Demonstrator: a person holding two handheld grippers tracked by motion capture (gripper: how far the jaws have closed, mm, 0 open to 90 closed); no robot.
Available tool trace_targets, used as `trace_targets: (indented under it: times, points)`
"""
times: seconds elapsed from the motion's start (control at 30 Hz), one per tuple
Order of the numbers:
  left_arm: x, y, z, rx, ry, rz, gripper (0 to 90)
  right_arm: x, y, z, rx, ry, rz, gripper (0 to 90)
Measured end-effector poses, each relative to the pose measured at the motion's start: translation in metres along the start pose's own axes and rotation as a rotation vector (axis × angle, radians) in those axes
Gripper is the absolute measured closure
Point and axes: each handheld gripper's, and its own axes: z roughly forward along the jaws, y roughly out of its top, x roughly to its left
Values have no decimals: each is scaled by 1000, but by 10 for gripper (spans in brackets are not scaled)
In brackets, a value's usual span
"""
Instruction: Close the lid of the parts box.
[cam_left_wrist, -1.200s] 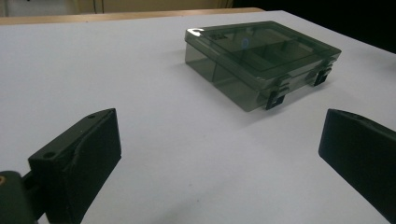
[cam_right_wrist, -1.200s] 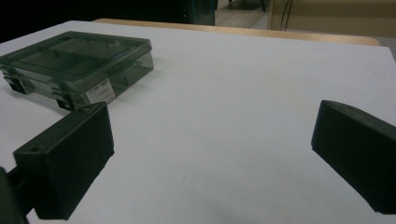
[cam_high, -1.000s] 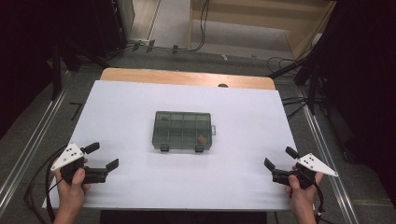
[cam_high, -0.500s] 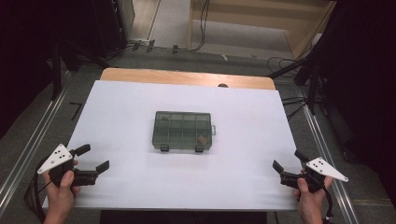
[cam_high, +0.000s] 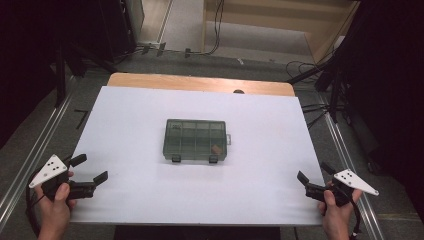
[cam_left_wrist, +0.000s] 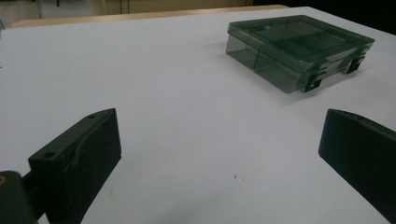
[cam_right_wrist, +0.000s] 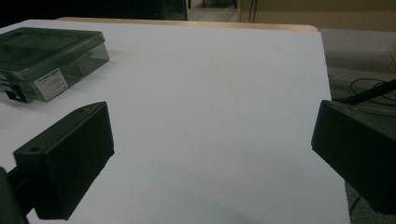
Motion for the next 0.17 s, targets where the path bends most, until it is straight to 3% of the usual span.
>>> trace_targets:
  times: [0.17]
  points:
    - [1, -1, 1, 4, 1, -6, 0, -1, 0, -1, -11, -18, 7, 0]
